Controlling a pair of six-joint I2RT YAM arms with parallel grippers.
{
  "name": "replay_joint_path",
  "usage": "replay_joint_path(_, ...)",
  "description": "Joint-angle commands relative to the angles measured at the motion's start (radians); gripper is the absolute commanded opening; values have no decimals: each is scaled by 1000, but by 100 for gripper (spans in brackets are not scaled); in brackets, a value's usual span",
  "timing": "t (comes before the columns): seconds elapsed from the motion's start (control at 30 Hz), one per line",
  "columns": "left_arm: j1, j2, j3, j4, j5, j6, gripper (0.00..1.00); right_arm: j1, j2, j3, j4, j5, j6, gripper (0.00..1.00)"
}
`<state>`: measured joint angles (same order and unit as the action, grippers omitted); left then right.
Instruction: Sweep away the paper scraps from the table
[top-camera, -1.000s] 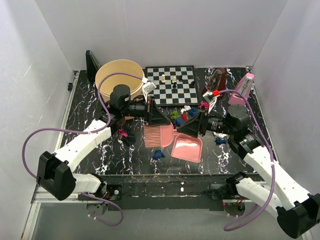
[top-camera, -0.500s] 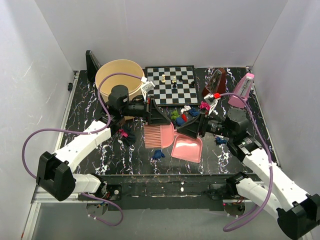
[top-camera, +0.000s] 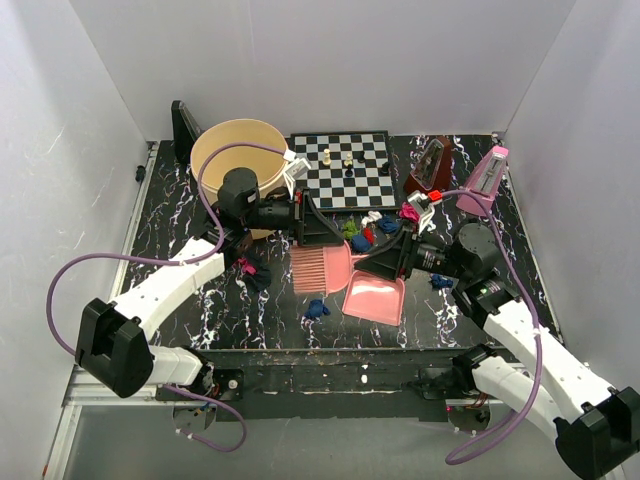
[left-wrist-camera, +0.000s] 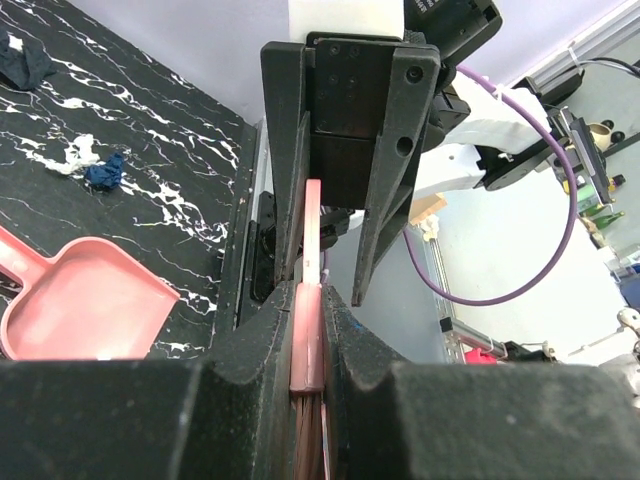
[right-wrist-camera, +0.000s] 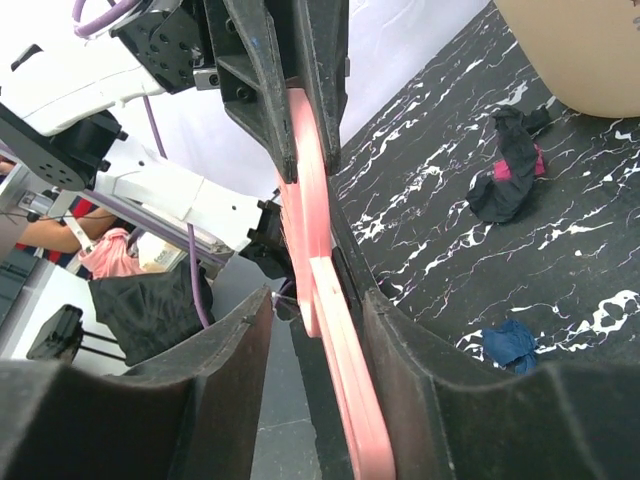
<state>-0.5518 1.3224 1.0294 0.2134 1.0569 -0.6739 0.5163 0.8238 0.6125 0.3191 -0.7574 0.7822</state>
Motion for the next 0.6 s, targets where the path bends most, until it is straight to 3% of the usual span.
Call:
replay_joint_path(0.0,7,-9,28,18,-5,-3,0,-4,-34,-10,74,18,6,43)
replay_joint_path(0.13,6,-6,31,9,-15,5,0,-4,-19,3,69,1,6,30)
replay_joint_path(0.23,6,1,32,12,-18,4,0,-4,-12,6,69,-2,15,2)
replay_joint_path(0.4,6,3,29,-44,-52,49,0,-6,-38,10,8,61,-12,1)
replay_joint_path(0.43,6,4,35,-92,-73,74,11,-6,-46,19,-35,91,-33,1)
replay_joint_path(0.53,10,3,64,-292,-266,192,77,-6,-52,88,-278,255,-130,1)
replay_joint_path(0.57,10,6,70,-351,-364,210,83,-6,-51,114,-379,338,-164,1)
